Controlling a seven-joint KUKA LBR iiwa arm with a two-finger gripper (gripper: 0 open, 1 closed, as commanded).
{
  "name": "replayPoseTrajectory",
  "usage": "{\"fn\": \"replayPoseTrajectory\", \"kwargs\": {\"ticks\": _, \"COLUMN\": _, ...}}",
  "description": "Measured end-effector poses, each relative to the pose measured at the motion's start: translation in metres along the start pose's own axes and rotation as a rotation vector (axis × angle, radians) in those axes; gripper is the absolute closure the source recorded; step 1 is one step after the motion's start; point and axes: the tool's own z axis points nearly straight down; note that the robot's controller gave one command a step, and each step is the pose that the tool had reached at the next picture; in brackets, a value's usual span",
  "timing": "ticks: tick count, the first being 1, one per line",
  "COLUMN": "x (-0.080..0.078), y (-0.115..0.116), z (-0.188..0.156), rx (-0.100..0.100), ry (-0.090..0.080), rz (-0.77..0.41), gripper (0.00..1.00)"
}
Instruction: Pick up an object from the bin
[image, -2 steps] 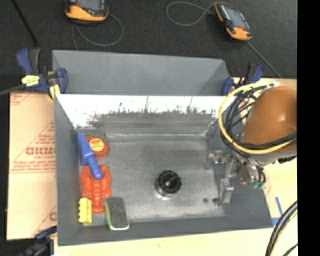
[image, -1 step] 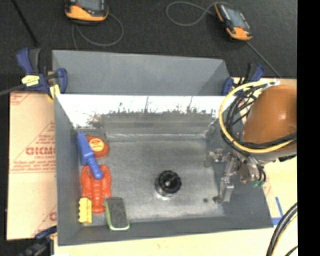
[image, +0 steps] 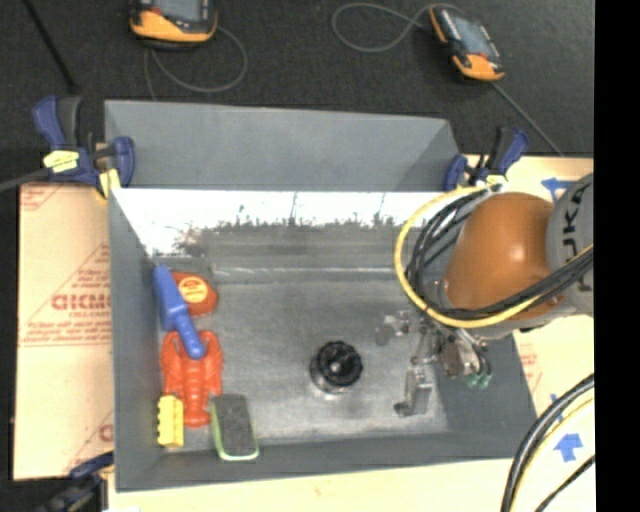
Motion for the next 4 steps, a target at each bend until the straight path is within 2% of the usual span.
{"fn": "replayPoseTrajectory", "kwargs": {"ticks": 1, "x": -0.013, "y": 0.037, "z": 0.055, "rx": -0.004, "ry": 0.005, "rz": -0.106, "gripper": 0.00}}
{"fn": "replayPoseTrajectory", "kwargs": {"ticks": 2, "x": -0.007, "y": 0.041, "z": 0.092, "rx": -0.004, "ry": -0.016, "rz": 0.082, "gripper": 1.00}}
{"fn": "replayPoseTrajectory", "kwargs": {"ticks": 3, "x": -0.007, "y": 0.041, "z": 0.092, "rx": -0.004, "ry": -0.017, "rz": 0.081, "gripper": 1.00}}
{"fn": "replayPoseTrajectory", "kwargs": {"ticks": 4, "x": -0.011, "y": 0.038, "z": -0.029, "rx": -0.003, "ry": 0.010, "rz": 0.082, "gripper": 1.00}}
